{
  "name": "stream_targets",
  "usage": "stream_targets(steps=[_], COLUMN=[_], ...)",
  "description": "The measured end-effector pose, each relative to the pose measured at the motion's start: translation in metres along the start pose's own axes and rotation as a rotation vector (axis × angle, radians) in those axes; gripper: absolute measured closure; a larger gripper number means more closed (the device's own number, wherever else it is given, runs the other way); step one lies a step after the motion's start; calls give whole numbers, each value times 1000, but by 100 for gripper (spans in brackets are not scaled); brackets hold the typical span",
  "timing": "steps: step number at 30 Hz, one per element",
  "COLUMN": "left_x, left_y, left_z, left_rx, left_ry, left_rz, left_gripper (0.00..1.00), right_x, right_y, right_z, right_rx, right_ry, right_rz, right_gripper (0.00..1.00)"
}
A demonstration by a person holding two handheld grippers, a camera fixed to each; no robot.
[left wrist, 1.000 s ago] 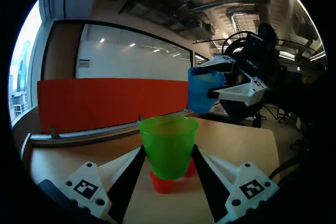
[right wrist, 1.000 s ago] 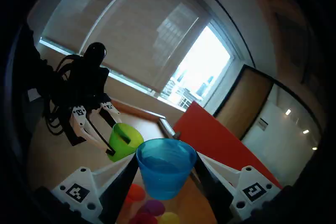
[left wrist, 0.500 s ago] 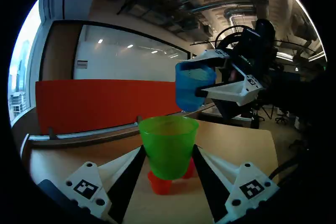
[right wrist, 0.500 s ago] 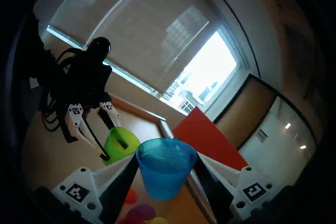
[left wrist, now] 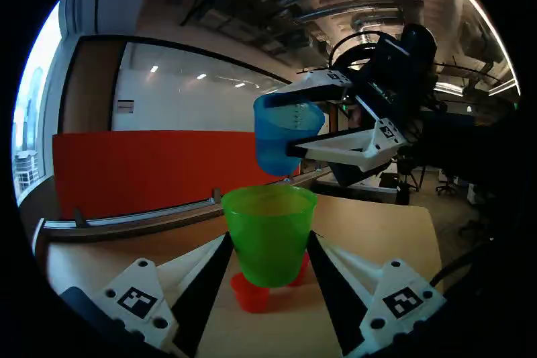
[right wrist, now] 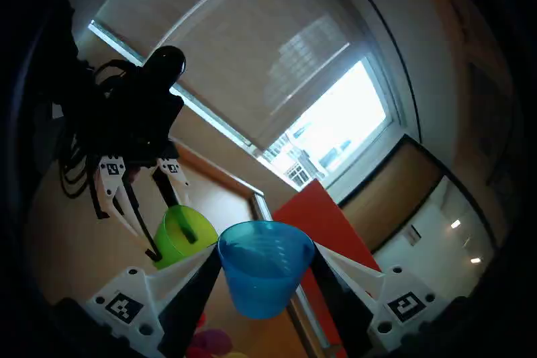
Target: Pour water
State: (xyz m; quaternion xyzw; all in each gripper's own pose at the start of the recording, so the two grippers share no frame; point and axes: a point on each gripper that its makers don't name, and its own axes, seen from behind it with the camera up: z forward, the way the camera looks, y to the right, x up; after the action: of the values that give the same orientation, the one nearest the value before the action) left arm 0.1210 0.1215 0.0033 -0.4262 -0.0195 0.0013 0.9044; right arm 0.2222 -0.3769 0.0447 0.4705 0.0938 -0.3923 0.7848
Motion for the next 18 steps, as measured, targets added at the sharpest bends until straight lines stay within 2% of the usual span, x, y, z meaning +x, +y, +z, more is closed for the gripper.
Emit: stream_targets(steps=[8,18], left_x=[0,3], left_y=[4,16], left_z=[-1,-1], left_rx=[-11,-40], left_ry=[2,0], left_rz=[0,7], left_gripper=[21,21], right_x=[5,8], right_y=[3,2], right_z=[4,5], right_rx=[-4,2], right_ry=[-1,-4], right_rz=[-59,-132], right_gripper=[9,9])
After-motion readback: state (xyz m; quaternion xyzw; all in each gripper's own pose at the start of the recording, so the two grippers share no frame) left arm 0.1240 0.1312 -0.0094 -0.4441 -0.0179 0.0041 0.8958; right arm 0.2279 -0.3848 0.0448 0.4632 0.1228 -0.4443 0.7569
